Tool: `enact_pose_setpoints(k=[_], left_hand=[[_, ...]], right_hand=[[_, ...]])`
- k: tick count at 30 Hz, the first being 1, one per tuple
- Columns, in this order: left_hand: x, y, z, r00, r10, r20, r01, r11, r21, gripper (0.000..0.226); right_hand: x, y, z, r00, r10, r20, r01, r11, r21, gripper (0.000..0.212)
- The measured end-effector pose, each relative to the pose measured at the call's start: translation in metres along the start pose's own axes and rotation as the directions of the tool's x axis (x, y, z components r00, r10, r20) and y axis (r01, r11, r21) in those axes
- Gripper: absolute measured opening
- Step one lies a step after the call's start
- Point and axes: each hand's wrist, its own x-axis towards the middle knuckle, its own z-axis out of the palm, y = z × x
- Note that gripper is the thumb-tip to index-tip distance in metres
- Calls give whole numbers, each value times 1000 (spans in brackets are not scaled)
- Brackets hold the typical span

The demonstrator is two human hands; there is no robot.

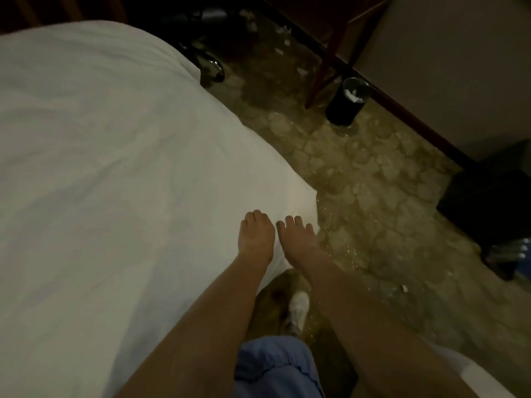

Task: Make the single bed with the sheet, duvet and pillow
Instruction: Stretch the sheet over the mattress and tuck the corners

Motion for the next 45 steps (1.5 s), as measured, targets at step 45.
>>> enact_pose_setpoints(k=[45], left_hand=[[163, 0, 56, 840, -493, -227, 422, 855, -301, 44]], right_hand=[[217, 46, 14, 645, -689, -330, 753, 646, 124, 35]])
